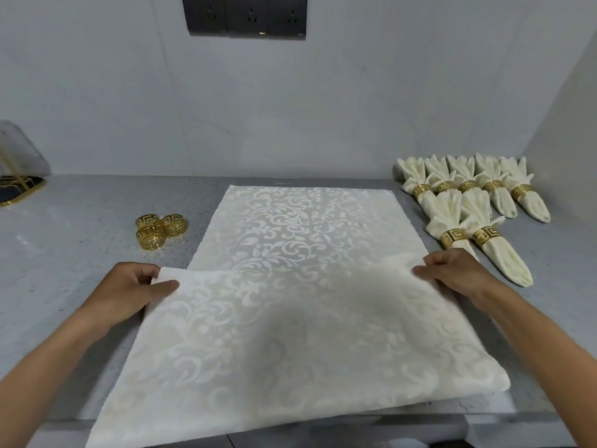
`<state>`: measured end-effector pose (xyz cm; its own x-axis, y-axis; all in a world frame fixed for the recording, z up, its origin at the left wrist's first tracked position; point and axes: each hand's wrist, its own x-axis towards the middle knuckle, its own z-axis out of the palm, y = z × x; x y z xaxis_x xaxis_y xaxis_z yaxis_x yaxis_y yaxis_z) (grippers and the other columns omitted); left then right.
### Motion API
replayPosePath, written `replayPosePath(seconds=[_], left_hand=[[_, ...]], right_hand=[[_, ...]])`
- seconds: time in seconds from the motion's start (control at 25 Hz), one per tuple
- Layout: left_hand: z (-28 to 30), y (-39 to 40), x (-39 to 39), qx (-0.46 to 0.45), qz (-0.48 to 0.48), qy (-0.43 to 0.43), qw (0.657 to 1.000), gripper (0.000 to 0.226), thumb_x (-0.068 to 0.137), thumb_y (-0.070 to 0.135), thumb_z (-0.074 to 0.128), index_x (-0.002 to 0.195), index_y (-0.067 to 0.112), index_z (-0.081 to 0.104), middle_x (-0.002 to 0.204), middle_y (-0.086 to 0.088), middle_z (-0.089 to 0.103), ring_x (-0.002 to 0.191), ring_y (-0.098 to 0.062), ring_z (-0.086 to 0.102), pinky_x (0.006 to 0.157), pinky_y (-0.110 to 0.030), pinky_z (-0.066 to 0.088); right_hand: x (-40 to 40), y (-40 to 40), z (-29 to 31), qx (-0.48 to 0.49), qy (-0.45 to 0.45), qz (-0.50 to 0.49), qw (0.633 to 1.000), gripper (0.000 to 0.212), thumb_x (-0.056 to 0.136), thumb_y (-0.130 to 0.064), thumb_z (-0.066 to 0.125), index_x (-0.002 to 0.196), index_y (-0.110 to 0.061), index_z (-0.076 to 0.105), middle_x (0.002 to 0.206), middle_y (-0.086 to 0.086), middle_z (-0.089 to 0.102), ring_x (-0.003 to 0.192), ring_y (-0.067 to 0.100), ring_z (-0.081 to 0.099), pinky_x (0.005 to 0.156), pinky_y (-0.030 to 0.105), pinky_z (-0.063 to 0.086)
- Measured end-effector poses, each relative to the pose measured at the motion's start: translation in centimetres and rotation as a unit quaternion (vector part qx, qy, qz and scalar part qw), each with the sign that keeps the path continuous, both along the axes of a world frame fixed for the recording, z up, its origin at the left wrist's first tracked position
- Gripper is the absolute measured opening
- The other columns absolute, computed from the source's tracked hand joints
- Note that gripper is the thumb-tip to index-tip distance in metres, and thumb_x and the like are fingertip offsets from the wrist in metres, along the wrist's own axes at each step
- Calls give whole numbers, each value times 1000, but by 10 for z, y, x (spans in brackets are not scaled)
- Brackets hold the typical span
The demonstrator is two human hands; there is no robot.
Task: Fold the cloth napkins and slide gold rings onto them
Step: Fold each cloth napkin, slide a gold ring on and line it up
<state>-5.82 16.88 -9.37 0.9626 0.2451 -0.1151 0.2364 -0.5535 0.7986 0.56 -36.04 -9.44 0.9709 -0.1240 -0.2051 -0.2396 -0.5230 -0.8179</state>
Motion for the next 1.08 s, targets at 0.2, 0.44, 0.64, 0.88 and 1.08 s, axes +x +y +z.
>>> replayPosePath(seconds=[0.2,0.44,0.64,0.88,1.08], left_hand=[[0,-27,20,-43,47,-64,996,20,75,18,85,83,9,69,77,-6,58,69,-20,52,65,-26,40],[-9,-38,31,-11,63,-66,996,24,74,13,85,93,13,70,80,-7,62,72,-19,57,67,-25,43],[-9,-35,35,-39,46,-97,993,30,77,6,82,96,27,72,85,-17,71,79,-33,68,76,-38,55],[-2,-43,46,-44,28,-89,995,31,78,-2,77,97,21,72,89,1,67,77,-12,61,60,-14,49],[-1,-38,49,27,14,-91,995,12,83,13,78,81,24,75,73,-2,60,67,-14,52,56,-13,39]], right_hand=[[-13,-14,5,7,-72,-131,989,21,78,-14,82,94,-6,69,93,3,64,82,15,56,72,25,41],[-11,-6,-4,-71,-126,-126,981,15,79,-16,81,81,-9,68,73,2,62,64,12,52,63,27,41],[-6,-6,-10,-94,-175,-142,970,19,77,-19,82,88,-16,66,64,3,55,58,16,48,59,29,38],[4,-3,-11,-135,-185,-140,963,15,79,-25,81,77,-15,69,71,2,65,72,24,60,71,34,45],[4,1,-6,-173,-100,-90,976,27,83,-26,76,64,-9,67,68,8,65,65,21,55,61,35,38]])
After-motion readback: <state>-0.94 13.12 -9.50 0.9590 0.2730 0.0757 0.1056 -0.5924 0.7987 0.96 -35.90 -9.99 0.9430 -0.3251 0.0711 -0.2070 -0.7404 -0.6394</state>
